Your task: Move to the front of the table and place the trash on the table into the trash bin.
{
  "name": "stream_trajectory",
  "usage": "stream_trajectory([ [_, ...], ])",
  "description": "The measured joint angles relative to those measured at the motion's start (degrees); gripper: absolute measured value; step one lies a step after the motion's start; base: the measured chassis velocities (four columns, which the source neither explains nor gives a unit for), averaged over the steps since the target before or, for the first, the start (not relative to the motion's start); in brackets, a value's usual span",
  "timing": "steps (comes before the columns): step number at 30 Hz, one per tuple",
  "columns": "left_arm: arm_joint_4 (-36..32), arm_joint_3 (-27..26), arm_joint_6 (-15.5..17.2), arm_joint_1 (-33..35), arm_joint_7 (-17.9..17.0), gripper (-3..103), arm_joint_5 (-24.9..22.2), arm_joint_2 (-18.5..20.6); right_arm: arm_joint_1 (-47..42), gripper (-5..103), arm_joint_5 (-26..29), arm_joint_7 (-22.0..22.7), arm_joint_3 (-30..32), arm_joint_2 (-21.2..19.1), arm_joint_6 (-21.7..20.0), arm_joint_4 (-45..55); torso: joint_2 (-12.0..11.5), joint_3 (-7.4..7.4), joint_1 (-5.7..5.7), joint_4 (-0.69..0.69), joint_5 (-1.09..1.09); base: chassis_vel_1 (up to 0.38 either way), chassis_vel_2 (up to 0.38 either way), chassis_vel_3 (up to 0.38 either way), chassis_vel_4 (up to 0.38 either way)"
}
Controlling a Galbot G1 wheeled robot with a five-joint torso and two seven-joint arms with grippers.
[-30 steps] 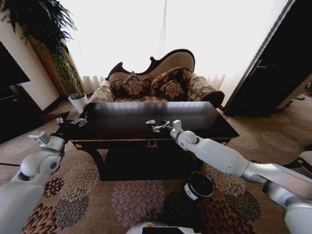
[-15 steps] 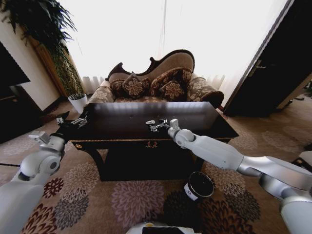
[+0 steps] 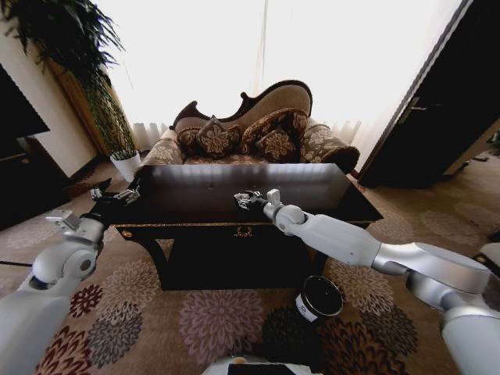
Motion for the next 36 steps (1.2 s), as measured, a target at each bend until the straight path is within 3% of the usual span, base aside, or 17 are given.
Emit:
stream_trajectory([
  [2,0.0,0.0,0.0,0.0,0.0,100,0.0,0.0,-0.1,48,0.0,0.1,0.0,-0.2,0.0,0.2,0.0,0.00,0.01,0.00,0.00,0.000,0.000,0.000,0.000],
  [5,0.0,0.0,0.0,0.0,0.0,100,0.0,0.0,-0.4,31,-0.1,0.3,0.1,-0.4,0.0,0.5,0.0,0.00,0.01,0.00,0.00,0.000,0.000,0.000,0.000],
  [14,0.0,0.0,0.0,0.0,0.0,100,0.0,0.0,-1.5,2,-0.7,1.0,1.3,-0.6,0.0,1.1,0.0,0.00,0.01,-0.03,-0.01,0.000,0.000,0.000,0.000],
  [27,0.0,0.0,0.0,0.0,0.0,100,0.0,0.0,-4.6,1,0.4,4.0,6.9,-4.2,-1.8,8.9,-0.1,0.05,0.04,-0.05,0.00,0.000,0.000,0.000,0.000],
  [36,0.0,0.0,0.0,0.0,0.0,100,0.0,0.0,-11.4,1,2.0,7.8,17.3,-9.1,-3.5,19.8,0.0,0.01,0.02,-0.02,0.00,0.000,0.000,0.000,0.000],
])
